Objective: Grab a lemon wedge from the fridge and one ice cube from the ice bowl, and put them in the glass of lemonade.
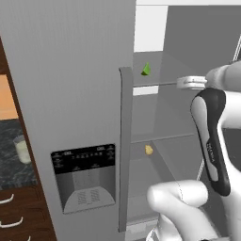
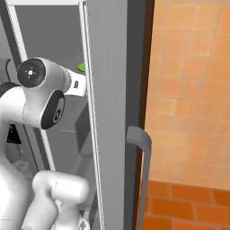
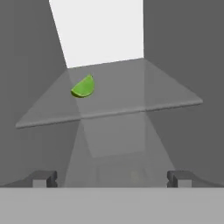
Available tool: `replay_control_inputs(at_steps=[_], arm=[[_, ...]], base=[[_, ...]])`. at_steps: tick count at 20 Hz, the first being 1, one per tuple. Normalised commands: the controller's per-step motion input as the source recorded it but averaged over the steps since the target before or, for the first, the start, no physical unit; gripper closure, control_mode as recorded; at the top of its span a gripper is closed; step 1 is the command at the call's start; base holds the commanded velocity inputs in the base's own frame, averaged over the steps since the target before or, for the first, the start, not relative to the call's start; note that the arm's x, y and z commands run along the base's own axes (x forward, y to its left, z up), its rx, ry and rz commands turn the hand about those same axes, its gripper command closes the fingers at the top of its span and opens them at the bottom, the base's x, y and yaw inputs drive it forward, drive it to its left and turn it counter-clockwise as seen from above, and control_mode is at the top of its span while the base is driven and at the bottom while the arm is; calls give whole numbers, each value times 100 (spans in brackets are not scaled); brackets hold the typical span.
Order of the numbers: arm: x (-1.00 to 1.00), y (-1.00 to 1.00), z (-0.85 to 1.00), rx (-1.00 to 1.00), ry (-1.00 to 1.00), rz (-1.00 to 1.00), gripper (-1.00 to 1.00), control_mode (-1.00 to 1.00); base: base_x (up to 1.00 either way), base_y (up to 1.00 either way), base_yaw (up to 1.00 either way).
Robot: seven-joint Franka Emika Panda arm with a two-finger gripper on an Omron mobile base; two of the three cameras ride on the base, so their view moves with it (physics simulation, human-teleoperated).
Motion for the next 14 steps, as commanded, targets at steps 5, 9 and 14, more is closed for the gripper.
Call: replay_control_inputs(at_steps=[5, 9, 14], arm=[[11, 10, 86, -6, 13, 32, -100, -100], [34, 43, -15, -1, -4, 24, -100, -100], [86, 96, -14, -23, 7, 5, -100, -100]], base=[[0, 0, 0], [0, 0, 0], [0, 0, 0]])
